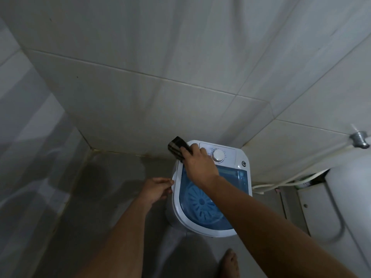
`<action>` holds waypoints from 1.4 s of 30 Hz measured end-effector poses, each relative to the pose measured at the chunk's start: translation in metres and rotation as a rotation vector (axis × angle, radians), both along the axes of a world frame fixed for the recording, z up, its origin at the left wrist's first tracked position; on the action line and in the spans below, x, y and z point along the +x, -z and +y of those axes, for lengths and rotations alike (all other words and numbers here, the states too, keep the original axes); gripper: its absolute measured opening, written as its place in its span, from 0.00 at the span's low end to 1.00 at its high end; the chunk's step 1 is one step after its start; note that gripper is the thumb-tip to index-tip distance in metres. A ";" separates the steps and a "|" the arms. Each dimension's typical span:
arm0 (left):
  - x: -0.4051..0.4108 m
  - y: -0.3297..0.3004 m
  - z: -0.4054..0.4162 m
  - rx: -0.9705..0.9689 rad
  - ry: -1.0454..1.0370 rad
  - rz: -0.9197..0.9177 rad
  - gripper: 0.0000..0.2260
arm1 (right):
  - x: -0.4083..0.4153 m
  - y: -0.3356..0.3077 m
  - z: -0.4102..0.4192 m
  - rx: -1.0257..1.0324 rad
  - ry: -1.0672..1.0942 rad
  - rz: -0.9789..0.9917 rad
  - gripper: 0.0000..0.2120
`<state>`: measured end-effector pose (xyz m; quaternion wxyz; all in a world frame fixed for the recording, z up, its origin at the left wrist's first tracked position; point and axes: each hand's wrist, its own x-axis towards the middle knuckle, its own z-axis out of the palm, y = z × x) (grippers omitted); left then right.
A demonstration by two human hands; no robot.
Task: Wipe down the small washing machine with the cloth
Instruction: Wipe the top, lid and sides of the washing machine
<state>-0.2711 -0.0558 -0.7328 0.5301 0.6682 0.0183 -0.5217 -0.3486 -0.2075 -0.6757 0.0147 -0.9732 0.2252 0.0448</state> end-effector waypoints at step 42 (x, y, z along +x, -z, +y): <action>0.006 -0.015 0.022 -0.024 -0.235 0.489 0.22 | 0.027 -0.019 0.001 0.437 0.294 -0.424 0.17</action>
